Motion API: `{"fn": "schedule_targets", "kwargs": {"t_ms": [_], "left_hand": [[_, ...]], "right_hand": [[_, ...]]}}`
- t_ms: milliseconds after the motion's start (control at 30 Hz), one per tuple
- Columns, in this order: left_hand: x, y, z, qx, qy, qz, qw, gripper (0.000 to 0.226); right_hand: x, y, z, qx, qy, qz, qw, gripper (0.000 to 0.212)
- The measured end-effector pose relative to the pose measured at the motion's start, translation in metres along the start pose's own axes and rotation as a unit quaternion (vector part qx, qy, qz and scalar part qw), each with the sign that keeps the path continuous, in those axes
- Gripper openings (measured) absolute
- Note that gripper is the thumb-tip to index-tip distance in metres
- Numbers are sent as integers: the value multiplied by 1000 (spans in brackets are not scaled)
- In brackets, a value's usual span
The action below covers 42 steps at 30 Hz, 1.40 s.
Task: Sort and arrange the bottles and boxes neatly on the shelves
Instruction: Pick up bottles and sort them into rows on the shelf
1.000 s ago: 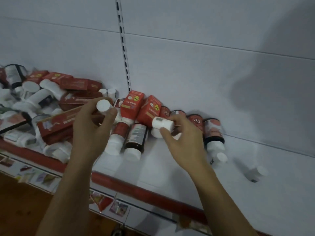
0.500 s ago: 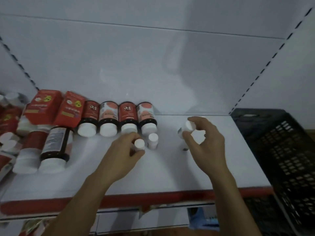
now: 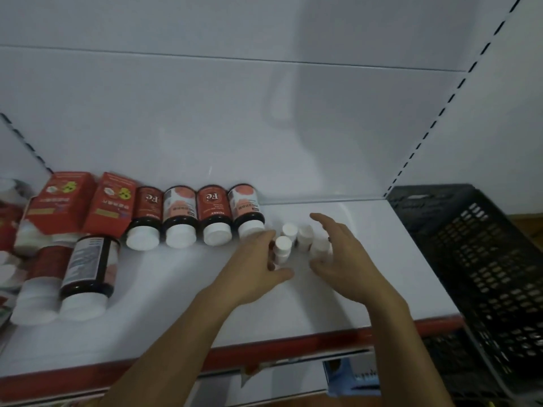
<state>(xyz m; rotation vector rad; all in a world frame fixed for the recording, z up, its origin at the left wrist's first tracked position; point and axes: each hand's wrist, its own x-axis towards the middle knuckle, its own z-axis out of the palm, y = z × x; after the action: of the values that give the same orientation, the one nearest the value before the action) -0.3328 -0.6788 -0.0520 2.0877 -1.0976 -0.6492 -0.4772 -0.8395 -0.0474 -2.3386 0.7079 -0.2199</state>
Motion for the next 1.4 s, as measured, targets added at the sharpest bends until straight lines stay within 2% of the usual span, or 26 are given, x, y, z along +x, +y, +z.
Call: {"fn": "schedule_targets", "kwargs": {"t_ms": [67,167,233,333,467,567,700,800,867,900,967,1033,1167,1400], "left_hand": [[-6,-4,-28,42,-44,-22,998,74],[-30,-19,-85,191,-47,-33,980,70],[-53,-30,-127,238,-10,-33,971,61],[-93,-52,-191,221,73,-18,972,46],[-143,-99,-262,278,189,-81,938,52],[-175,-130,-295,305,223,-148,914,56],[-202,-162,-314,303,251,-155,906,55],[-207,-182,-320,290,234,-138,918,54],[-205,-191,-322,287,213,-108,928,52],[-202,-193,-322,287,201,-93,932,49],[-193,-194,-321,288,162,-62,942,41],[-181,-193,-321,287,115,-32,950,36],[-154,-193,-316,318,38,-9,947,33],[-138,-207,-297,359,19,-16,933,27]], "right_hand": [[-6,-10,-10,-30,6,1,1000,79],[-6,-40,-13,-55,23,-14,998,70],[3,-69,-6,-67,20,-34,997,64],[25,-122,22,-79,4,-87,993,59],[44,-200,74,-72,-13,-199,977,52],[52,-255,114,-51,-14,-268,962,44],[57,-321,168,-20,-16,-320,947,36],[57,-349,210,-46,-117,-352,928,38],[56,-353,236,-97,-191,-337,917,37],[57,-351,247,-103,-194,-325,920,33],[58,-344,260,-63,-141,-300,941,25],[60,-334,265,-27,-90,-272,958,28],[62,-317,260,-18,-67,-250,966,35],[60,-311,258,-43,-42,-272,960,26]]}}
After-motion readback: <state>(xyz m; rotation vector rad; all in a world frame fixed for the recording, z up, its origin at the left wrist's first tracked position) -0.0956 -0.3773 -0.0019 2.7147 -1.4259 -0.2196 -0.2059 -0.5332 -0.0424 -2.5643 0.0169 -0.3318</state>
